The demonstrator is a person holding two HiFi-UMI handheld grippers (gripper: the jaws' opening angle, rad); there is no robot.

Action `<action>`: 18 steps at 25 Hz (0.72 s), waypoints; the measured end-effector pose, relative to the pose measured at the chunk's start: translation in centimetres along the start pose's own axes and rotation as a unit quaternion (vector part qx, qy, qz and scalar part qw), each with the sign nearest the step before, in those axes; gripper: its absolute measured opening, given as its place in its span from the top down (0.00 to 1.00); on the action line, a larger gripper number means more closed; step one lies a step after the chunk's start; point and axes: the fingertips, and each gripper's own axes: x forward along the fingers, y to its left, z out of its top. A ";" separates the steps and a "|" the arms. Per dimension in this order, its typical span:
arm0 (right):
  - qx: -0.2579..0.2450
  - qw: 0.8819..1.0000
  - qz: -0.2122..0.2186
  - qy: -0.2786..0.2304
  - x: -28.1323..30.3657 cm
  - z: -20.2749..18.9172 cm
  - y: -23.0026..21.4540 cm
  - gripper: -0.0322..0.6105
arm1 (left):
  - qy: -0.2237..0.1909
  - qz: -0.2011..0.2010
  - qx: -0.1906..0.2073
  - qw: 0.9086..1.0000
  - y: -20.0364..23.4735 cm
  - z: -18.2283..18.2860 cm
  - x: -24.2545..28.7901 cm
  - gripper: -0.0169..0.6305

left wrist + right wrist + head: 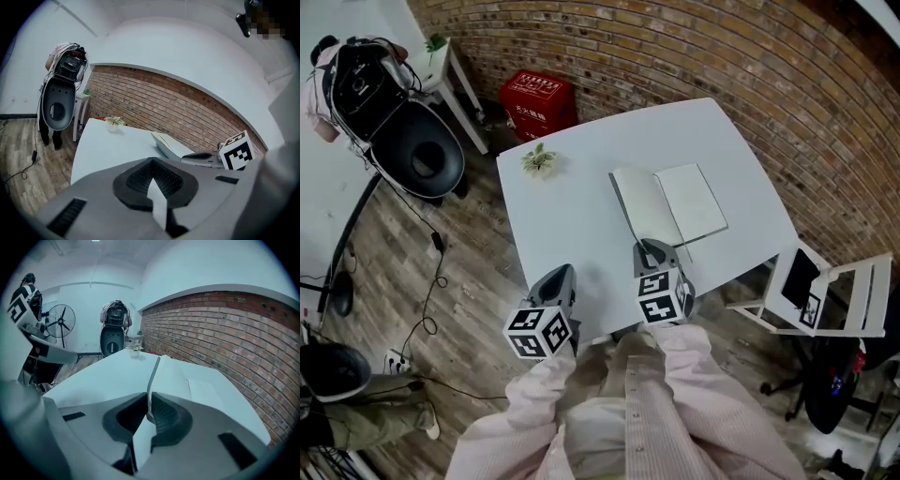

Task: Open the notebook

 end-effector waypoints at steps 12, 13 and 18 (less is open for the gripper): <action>-0.029 0.999 -0.002 0.032 1.5 -1.6 2.1 0.89 | 0.007 -0.001 -0.004 1.000 1.3 -0.7 -0.5 0.99; -0.030 0.999 -0.002 0.034 1.7 -1.8 2.3 0.89 | 0.008 -0.002 -0.004 1.000 1.3 -0.8 -0.5 0.99; -0.026 0.999 0.005 0.041 2.5 -2.5 3.0 0.89 | 0.011 0.001 -0.006 1.000 1.6 -1.2 -0.7 0.99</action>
